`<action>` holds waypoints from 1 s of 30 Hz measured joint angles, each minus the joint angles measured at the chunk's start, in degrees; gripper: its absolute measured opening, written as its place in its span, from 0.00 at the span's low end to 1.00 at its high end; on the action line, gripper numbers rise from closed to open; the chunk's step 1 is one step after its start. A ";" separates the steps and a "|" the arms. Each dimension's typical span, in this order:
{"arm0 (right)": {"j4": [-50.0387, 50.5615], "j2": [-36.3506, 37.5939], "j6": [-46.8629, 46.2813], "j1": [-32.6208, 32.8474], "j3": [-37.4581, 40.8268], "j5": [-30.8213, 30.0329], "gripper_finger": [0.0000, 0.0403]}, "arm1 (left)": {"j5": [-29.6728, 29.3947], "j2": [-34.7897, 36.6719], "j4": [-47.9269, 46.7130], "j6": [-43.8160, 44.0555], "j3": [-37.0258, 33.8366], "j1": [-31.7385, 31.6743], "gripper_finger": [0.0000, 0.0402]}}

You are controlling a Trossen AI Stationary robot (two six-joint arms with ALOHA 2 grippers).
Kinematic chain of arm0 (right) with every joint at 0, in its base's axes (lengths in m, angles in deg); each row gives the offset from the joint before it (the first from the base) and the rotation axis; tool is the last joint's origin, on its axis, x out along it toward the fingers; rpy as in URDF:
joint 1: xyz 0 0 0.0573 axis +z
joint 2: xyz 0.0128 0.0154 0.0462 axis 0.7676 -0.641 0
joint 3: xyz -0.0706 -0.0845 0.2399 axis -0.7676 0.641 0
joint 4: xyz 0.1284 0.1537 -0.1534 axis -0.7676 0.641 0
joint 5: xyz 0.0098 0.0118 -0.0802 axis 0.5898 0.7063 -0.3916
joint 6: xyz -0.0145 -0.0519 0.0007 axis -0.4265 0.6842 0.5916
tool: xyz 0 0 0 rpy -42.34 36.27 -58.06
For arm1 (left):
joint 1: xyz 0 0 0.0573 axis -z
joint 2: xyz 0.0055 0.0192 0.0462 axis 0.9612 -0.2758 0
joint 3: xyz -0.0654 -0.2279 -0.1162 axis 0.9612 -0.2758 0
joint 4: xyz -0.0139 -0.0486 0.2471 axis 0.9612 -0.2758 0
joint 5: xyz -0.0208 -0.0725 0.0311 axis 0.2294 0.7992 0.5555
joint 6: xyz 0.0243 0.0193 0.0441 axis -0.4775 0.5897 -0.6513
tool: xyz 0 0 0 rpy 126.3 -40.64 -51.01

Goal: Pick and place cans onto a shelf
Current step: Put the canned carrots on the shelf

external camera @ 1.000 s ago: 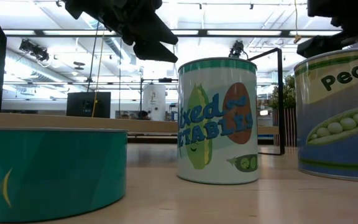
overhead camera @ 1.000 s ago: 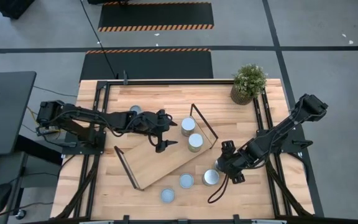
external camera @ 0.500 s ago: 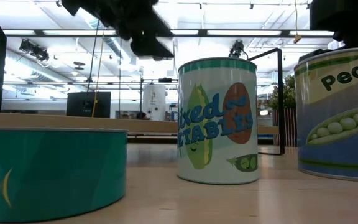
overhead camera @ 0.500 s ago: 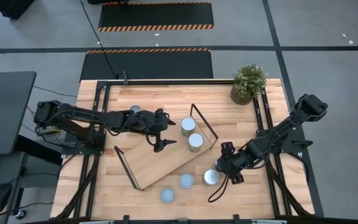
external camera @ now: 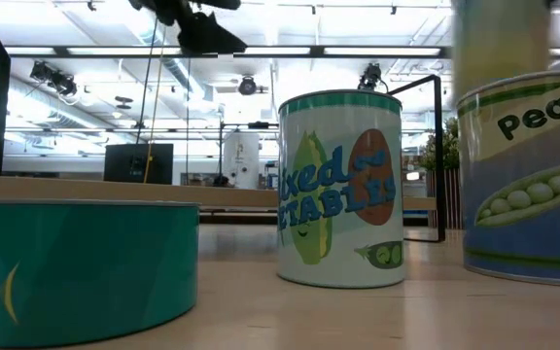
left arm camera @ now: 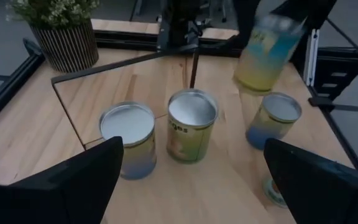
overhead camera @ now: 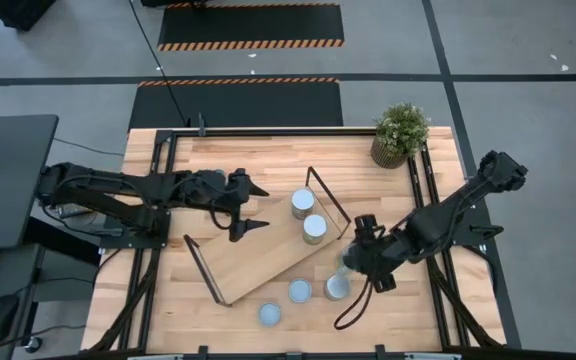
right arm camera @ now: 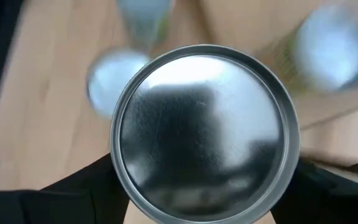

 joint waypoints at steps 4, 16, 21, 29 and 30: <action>-1.60 -0.03 5.90 -0.38 -8.13 -6.73 0.76 | 0.55 1.51 0.14 0.55 0.02 0.02 0.99; -13.89 -10.11 30.18 -14.53 -15.64 -1.16 0.76 | 0.59 7.98 -1.44 0.66 0.02 0.02 0.99; -14.12 -16.17 33.56 -23.19 -19.45 7.99 0.76 | 0.57 12.66 -4.88 0.62 0.08 -0.02 0.99; -13.64 -25.69 37.45 -31.56 -25.26 17.01 0.77 | -0.84 15.56 -8.46 -0.42 0.06 -0.12 0.99; -13.29 -26.91 37.76 -32.14 -26.23 17.79 0.77 | -1.10 15.62 -9.26 -0.71 0.02 -0.11 0.99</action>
